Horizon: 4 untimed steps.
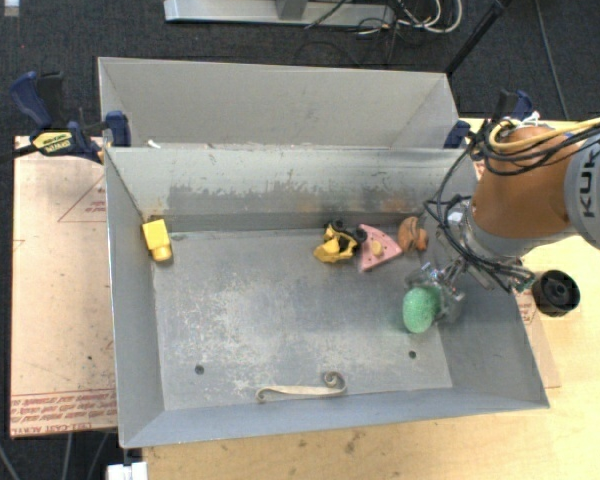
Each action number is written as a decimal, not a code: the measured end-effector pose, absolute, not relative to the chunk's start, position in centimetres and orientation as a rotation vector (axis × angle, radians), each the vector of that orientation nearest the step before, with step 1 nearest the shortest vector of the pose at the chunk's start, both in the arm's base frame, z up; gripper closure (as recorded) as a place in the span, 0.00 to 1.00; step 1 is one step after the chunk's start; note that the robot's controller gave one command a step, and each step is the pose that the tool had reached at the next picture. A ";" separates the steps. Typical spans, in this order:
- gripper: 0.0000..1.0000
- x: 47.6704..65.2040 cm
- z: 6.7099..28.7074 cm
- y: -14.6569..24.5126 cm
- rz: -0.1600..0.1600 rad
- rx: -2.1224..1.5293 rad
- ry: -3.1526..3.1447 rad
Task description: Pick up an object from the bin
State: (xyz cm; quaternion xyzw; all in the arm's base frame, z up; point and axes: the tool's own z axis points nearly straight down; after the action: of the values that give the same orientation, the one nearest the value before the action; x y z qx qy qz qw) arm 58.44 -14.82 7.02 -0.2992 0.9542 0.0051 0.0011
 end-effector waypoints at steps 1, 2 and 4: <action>1.00 58.4 7.0 -14.8 0.016 -0.939 2.996; 1.00 58.3 7.5 -14.8 0.017 -0.941 2.998; 1.00 58.4 12.1 -15.0 0.004 -0.939 2.997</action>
Offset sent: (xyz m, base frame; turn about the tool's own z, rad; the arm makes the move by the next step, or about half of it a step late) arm -0.0002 -0.0001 0.0793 0.0000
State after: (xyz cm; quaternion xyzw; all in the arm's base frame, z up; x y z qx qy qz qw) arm 58.37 -14.99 12.13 -0.2989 0.9543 0.0012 0.0004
